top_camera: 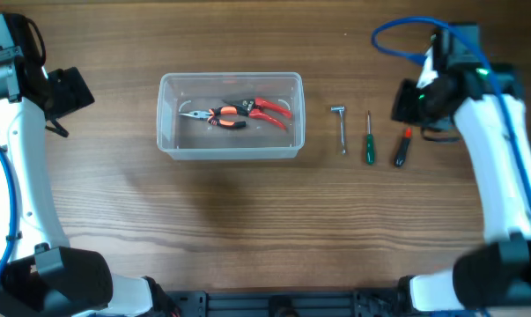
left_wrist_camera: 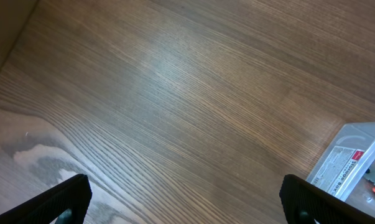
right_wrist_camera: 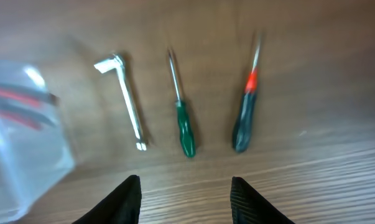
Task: Pack container
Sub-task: 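Grasp the red-handled black screwdriver with the right gripper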
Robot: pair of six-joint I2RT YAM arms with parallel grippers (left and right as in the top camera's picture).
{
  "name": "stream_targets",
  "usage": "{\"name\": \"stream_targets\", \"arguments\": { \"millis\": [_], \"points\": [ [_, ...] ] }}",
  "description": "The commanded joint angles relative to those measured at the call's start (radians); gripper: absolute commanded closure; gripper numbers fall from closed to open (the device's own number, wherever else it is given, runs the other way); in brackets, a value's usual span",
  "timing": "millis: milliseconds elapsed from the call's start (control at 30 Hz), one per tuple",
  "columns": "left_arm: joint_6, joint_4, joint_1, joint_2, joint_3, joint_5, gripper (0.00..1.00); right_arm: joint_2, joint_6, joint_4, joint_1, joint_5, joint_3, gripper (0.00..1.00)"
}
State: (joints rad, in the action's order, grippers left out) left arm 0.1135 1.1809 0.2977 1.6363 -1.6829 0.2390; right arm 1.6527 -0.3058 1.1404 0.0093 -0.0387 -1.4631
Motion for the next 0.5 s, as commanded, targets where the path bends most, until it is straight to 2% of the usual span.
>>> {"name": "stream_targets", "arguments": {
  "millis": [0, 200, 400, 467],
  "points": [
    [-0.002, -0.002, 0.003, 0.003, 0.001, 0.005, 0.00, 0.112, -0.105, -0.031, -0.009, -0.053, 0.049, 0.53],
    [-0.002, -0.002, 0.004, 0.003, 0.001, 0.005, 0.00, 0.271, -0.124, -0.033, -0.070, -0.107, 0.056, 0.51],
    [-0.002, -0.002, 0.003, 0.003, 0.001, 0.005, 0.00, 0.292, -0.100, -0.030, -0.180, -0.143, 0.057, 0.54],
    [-0.002, -0.003, 0.003, 0.003, 0.001, 0.005, 0.00, 0.293, -0.061, -0.021, -0.206, -0.143, 0.058, 0.60]
  ]
}}
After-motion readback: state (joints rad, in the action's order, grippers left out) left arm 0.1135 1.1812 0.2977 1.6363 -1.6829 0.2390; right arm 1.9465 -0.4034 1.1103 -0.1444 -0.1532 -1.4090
